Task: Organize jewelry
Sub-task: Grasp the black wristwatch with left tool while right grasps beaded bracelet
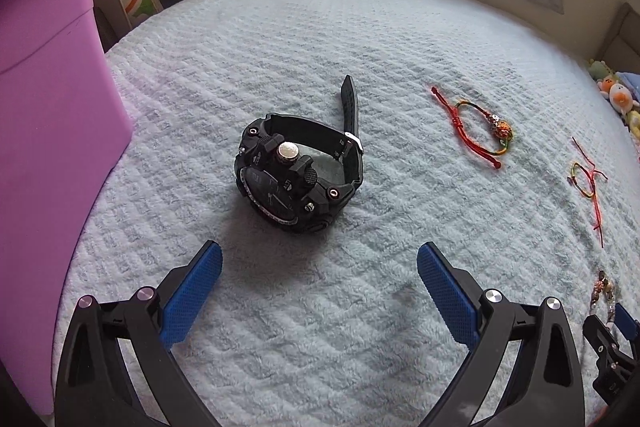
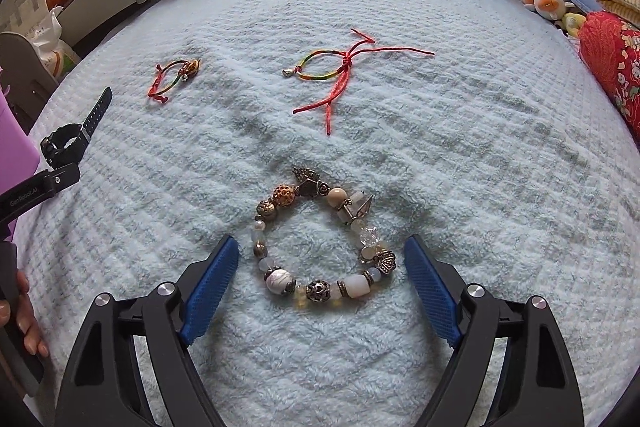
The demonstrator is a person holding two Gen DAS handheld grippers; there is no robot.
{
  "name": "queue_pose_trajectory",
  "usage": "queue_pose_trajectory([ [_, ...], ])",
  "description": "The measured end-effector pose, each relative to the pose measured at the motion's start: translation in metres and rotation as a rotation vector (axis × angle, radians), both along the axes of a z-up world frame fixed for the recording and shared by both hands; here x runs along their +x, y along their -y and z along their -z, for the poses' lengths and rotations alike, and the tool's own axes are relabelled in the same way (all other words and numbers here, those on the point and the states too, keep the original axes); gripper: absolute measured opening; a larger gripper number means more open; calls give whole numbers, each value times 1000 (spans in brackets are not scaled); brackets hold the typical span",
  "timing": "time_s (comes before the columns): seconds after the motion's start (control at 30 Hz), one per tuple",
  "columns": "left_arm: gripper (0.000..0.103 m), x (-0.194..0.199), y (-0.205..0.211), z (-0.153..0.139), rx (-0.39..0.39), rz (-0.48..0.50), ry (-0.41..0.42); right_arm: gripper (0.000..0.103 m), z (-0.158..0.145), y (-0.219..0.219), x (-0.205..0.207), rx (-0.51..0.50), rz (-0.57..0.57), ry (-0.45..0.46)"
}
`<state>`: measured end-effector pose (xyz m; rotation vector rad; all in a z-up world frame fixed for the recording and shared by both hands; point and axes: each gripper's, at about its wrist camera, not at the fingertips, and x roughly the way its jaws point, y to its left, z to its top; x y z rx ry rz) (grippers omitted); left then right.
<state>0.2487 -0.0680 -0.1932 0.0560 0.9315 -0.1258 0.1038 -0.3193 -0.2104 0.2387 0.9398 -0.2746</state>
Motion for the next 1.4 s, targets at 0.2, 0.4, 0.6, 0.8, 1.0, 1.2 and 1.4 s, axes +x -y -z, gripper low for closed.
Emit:
queue_pose_trajectory([
  [0.2, 96, 22, 1, 6, 2, -10, -14, 85, 4, -4, 2, -25, 1, 14],
  [0.4, 97, 35, 4, 8, 11, -8, -14, 85, 4, -3, 1, -27, 1, 18],
  [0.6, 97, 39, 7, 12, 23, -2, -16, 85, 4, -5, 1, -47, 4, 8],
  [0.8, 98, 44, 9, 14, 52, 0, -5, 85, 5, -8, 4, -60, 4, 4],
  [1.0, 93, 45, 6, 13, 35, 5, 4, 84, 4, -8, 3, -51, 2, 8],
  [1.2, 75, 46, -1, 9, 15, -21, 18, 72, 1, -6, -1, -47, 10, 24],
  [1.4, 67, 45, -5, 7, 18, -32, 21, 51, -3, -8, -3, -62, -6, 25],
])
